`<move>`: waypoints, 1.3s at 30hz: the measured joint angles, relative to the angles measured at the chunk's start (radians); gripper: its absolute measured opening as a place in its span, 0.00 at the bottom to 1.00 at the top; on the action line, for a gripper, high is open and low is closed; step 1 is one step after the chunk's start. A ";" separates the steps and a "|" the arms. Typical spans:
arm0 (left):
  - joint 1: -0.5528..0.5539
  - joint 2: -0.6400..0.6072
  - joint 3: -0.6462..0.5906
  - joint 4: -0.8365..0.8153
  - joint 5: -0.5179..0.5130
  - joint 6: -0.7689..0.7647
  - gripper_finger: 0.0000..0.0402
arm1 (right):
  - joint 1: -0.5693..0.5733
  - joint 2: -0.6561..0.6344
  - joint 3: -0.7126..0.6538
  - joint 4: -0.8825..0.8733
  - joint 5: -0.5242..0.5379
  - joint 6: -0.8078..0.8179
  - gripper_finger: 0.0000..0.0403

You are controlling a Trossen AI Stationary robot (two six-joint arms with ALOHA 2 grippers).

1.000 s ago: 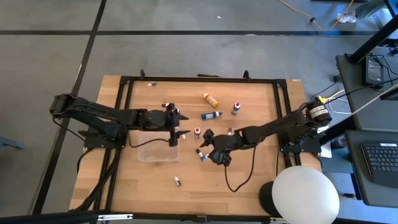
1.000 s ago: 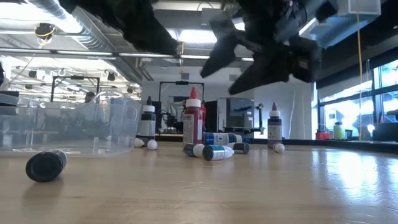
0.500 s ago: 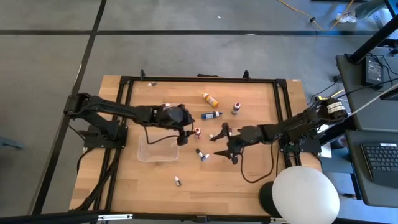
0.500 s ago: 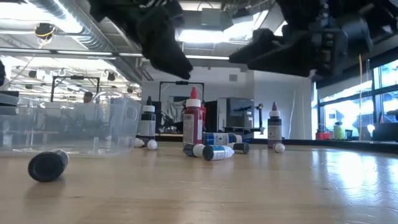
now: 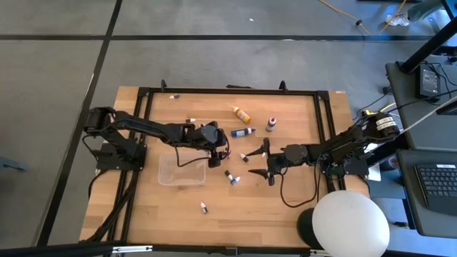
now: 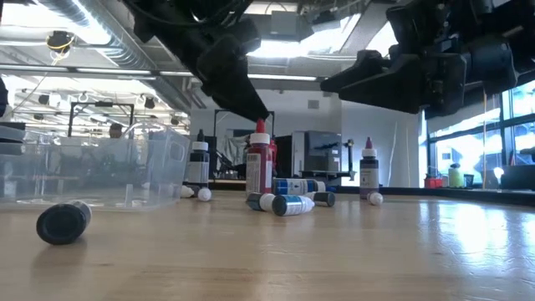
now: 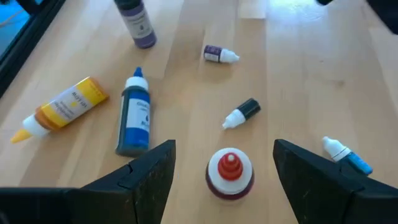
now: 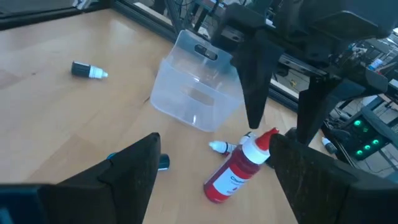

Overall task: Pick & Place food coloring
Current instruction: Put the large red food coloring bottle into the transparent bin

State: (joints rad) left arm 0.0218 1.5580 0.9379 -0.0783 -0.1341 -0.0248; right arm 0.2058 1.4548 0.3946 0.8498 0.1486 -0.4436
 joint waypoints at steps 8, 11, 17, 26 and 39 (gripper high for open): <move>0.001 0.003 0.000 0.001 0.011 0.011 0.66 | 0.000 0.000 0.000 -0.002 0.000 -0.001 0.75; -0.001 0.025 0.000 0.004 0.018 0.001 0.66 | 0.000 0.000 0.000 -0.003 0.000 -0.001 0.75; 0.000 0.076 -0.002 0.016 0.031 0.003 0.66 | 0.000 0.000 0.000 -0.005 0.000 -0.001 0.75; 0.000 0.073 -0.002 0.025 0.019 0.012 0.57 | 0.000 0.000 0.000 -0.009 0.000 -0.002 0.75; 0.009 0.081 -0.002 -0.002 0.012 -0.004 0.47 | 0.000 0.000 0.001 -0.010 0.001 -0.002 0.75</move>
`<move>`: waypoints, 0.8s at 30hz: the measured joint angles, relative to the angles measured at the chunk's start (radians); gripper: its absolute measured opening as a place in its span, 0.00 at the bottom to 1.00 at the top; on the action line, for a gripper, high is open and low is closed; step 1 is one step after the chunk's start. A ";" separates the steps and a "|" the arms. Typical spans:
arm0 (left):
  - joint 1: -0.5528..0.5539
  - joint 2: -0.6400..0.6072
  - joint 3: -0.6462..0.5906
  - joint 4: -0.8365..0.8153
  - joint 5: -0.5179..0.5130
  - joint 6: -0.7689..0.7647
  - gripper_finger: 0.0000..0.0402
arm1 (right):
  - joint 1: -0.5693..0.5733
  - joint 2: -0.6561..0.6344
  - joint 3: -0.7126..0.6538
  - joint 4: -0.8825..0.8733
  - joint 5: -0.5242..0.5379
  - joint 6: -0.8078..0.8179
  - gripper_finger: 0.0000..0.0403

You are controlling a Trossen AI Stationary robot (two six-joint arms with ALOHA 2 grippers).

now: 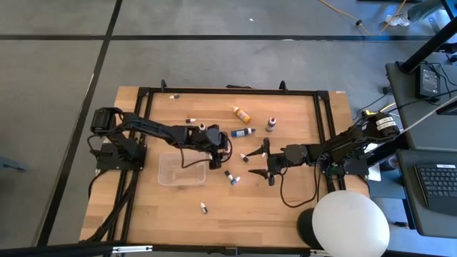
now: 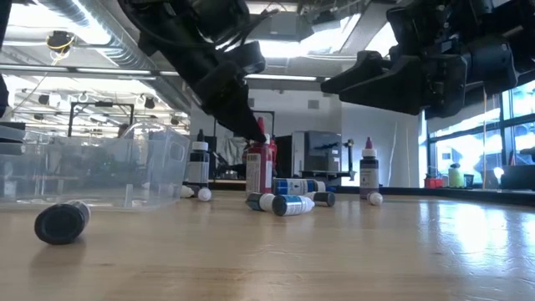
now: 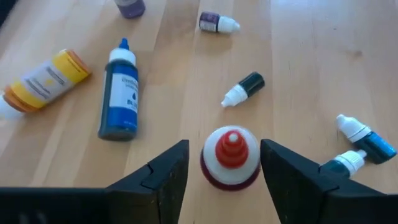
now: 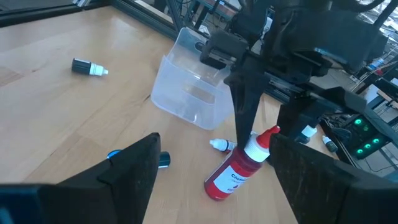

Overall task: Pick & Place food coloring
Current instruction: Put the large red food coloring bottle into the transparent bin

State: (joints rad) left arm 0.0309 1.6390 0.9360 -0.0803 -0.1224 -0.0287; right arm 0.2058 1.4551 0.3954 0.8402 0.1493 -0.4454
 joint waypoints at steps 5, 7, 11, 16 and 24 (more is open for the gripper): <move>0.000 0.000 0.000 0.001 0.026 -0.002 0.43 | 0.000 0.000 0.000 0.000 0.000 0.000 0.75; 0.000 0.000 0.000 0.002 0.027 -0.002 0.41 | 0.000 0.000 0.000 0.000 0.000 0.000 0.75; 0.001 0.000 0.000 0.002 0.027 0.005 0.37 | 0.000 0.000 0.000 0.000 0.000 0.000 0.75; 0.000 0.000 0.000 0.002 0.027 0.013 0.32 | 0.000 0.000 0.000 0.000 0.000 0.000 0.75; 0.000 -0.006 0.000 -0.003 0.038 0.047 0.30 | 0.000 0.000 0.000 0.000 0.000 0.000 0.75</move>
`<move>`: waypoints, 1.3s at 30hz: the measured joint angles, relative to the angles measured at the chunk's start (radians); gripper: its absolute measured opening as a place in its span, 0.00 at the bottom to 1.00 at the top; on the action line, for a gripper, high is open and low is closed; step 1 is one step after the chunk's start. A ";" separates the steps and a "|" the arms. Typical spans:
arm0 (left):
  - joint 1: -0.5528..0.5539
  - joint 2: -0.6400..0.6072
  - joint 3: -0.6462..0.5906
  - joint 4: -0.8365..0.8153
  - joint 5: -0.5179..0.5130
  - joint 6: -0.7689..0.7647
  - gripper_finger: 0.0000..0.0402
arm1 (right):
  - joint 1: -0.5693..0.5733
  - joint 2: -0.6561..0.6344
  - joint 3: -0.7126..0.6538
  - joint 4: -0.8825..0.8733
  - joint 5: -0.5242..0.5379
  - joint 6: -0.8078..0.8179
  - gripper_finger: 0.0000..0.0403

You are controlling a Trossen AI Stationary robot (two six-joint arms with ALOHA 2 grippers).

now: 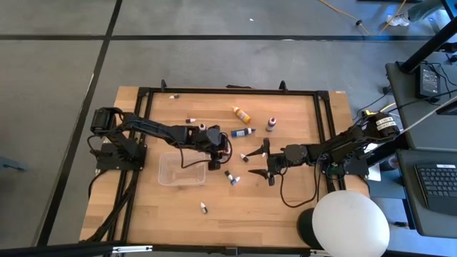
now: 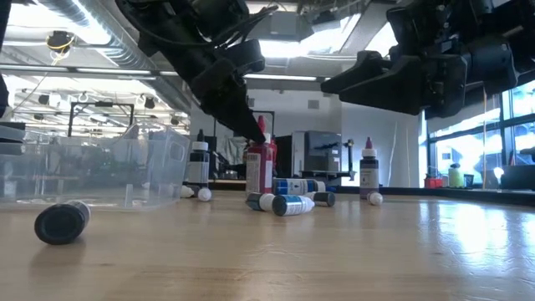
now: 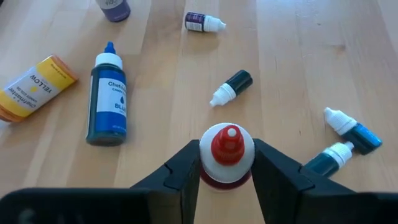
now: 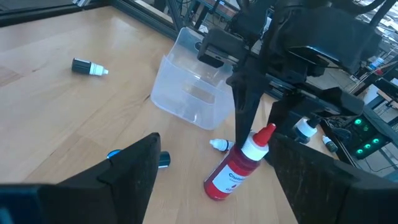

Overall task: Pick & Place food coloring
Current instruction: Put the large red food coloring bottle into the transparent bin

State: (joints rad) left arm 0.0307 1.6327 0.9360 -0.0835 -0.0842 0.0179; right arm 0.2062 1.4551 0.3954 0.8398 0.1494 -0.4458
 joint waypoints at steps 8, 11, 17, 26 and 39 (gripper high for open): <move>-0.006 -0.173 0.000 -0.083 0.002 -0.079 0.29 | 0.000 0.001 0.000 -0.008 0.002 0.000 0.75; -0.009 -0.271 0.000 -0.171 -0.004 -0.137 0.30 | 0.000 0.001 0.000 -0.008 0.002 -0.002 0.75; -0.065 -0.420 0.000 -0.381 -0.046 -0.322 0.29 | 0.000 0.001 0.000 -0.012 0.042 -0.003 0.75; -0.247 -0.547 -0.002 -0.641 -0.248 -0.628 0.29 | 0.000 0.001 0.000 -0.007 0.042 -0.002 0.75; -0.436 -0.604 -0.144 -0.801 -0.411 -1.051 0.29 | 0.000 0.001 0.000 0.010 0.044 -0.001 0.75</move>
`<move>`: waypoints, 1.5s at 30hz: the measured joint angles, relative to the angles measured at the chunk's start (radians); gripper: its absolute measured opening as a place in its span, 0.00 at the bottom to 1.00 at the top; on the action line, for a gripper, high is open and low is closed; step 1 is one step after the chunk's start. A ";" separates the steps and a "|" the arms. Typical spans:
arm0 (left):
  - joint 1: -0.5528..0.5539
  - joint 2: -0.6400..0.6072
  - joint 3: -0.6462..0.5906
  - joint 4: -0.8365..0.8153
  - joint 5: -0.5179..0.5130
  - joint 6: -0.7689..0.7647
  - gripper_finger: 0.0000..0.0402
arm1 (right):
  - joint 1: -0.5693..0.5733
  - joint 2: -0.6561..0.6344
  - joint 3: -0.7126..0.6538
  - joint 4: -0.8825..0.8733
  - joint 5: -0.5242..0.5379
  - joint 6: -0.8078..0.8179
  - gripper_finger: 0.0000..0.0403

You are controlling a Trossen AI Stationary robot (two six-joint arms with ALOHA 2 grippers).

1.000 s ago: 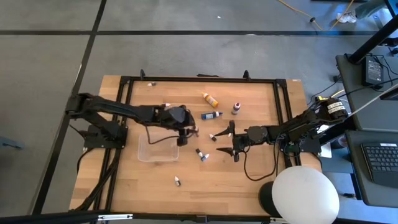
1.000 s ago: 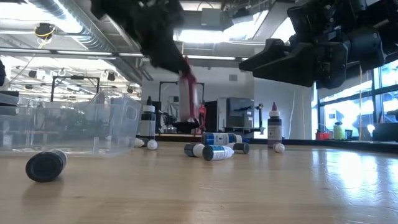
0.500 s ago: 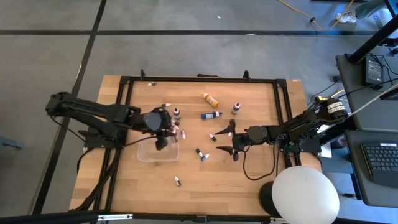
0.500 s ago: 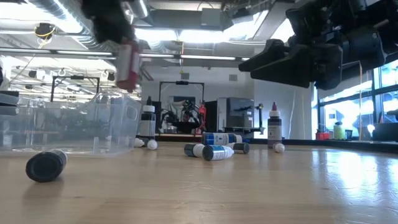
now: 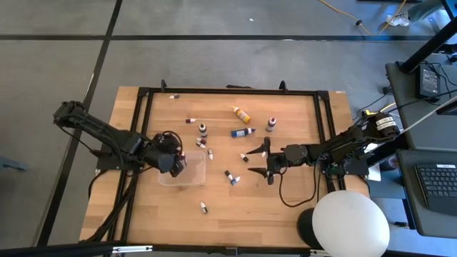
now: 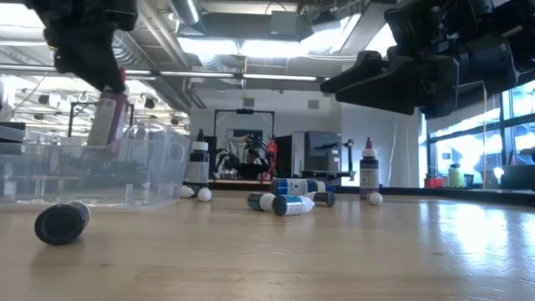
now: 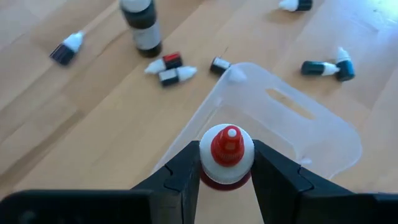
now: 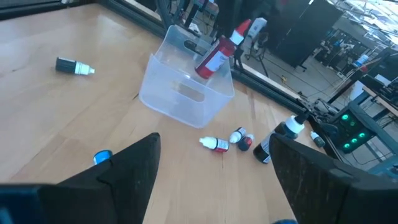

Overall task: Pick & Place food coloring
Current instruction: Put the large red food coloring bottle into the transparent bin

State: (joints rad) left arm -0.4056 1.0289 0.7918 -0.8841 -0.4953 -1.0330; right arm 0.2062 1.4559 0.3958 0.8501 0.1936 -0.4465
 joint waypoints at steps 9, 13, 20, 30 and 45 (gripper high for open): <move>-0.144 -0.018 0.000 -0.172 -0.098 -0.221 0.29 | 0.000 0.000 0.000 0.011 0.000 0.000 0.75; -0.201 -0.017 0.000 -0.236 -0.139 -0.332 0.30 | 0.000 0.000 0.000 0.023 0.000 0.000 0.75; -0.277 0.017 0.000 -0.302 -0.178 -0.486 0.29 | 0.000 0.000 0.000 0.022 -0.001 0.001 0.75; -0.302 0.094 -0.080 -0.299 -0.162 -0.639 0.30 | 0.000 0.000 0.000 0.022 -0.003 0.001 0.75; -0.302 0.100 -0.131 -0.290 -0.167 -0.666 0.35 | 0.000 0.000 0.000 0.020 -0.003 0.001 0.75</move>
State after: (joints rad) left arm -0.7074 1.1286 0.6607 -1.1736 -0.6624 -1.6993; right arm 0.2062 1.4555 0.3958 0.8706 0.1909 -0.4458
